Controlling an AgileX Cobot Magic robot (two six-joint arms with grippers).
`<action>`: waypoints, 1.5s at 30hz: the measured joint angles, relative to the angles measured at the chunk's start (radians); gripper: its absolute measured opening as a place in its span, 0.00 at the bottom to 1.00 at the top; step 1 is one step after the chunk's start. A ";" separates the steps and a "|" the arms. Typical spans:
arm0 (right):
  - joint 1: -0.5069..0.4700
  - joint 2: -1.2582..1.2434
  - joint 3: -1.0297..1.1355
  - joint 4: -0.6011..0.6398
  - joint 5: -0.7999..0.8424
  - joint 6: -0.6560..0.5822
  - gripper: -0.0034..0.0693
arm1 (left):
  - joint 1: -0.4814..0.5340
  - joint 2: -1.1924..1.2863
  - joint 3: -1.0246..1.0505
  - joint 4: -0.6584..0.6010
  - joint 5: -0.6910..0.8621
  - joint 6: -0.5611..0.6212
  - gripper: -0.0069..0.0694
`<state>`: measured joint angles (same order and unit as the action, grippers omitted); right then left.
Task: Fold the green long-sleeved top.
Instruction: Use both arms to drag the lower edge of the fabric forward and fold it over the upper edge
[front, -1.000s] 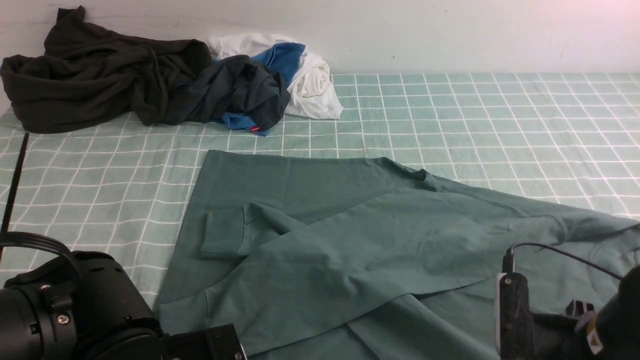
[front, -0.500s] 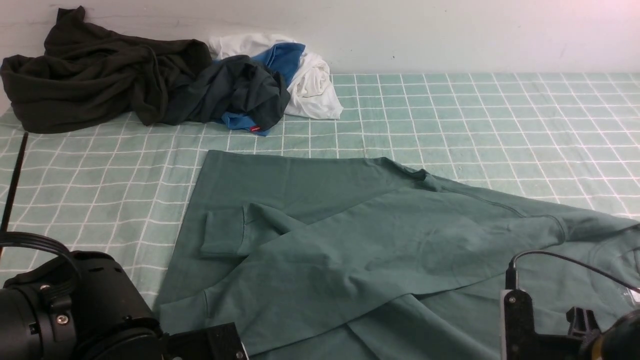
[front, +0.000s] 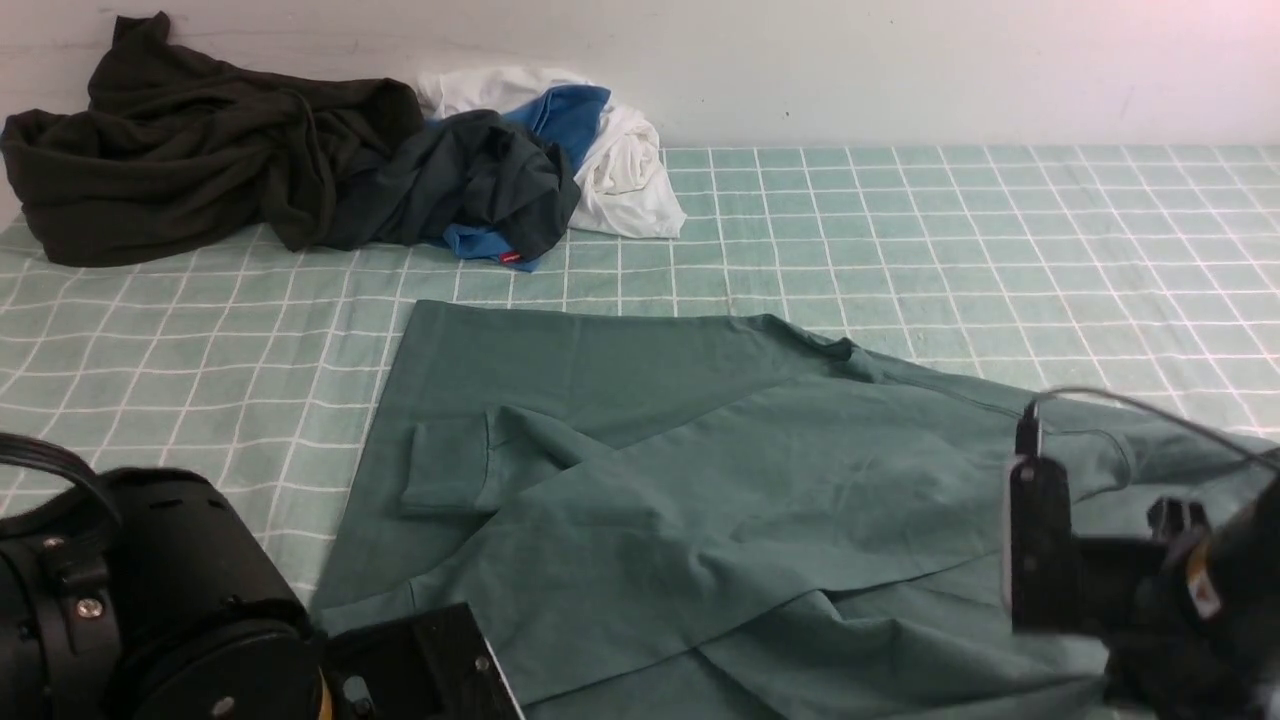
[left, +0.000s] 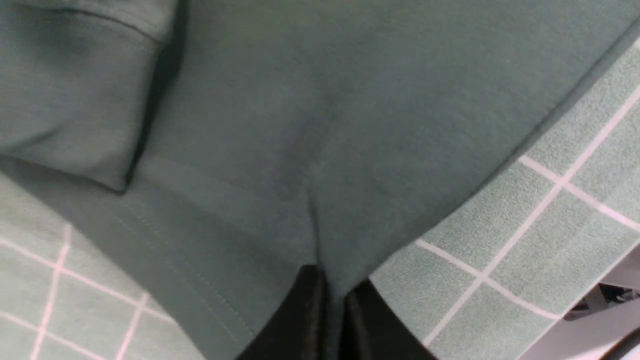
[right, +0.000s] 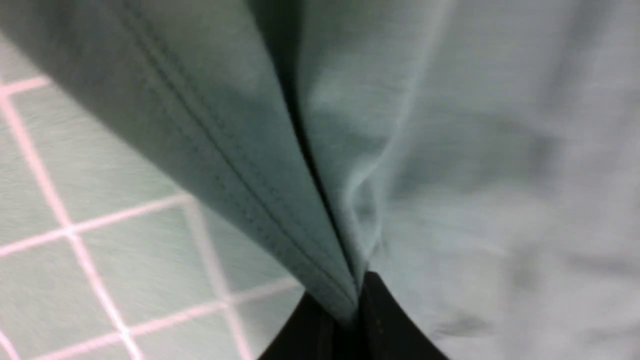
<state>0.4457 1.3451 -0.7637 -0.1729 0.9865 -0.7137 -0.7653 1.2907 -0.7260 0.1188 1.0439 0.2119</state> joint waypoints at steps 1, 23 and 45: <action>-0.033 0.005 -0.074 0.011 0.038 -0.005 0.07 | 0.027 -0.005 -0.046 0.018 0.014 -0.003 0.10; -0.318 0.599 -0.863 0.255 0.047 -0.178 0.07 | 0.477 0.629 -1.061 0.096 0.026 0.189 0.11; -0.304 0.700 -0.897 0.253 -0.228 0.371 0.63 | 0.538 0.933 -1.184 0.170 -0.291 -0.030 0.47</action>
<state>0.1415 2.0455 -1.6604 0.0798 0.7580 -0.3426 -0.2277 2.2233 -1.9097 0.2886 0.7525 0.1814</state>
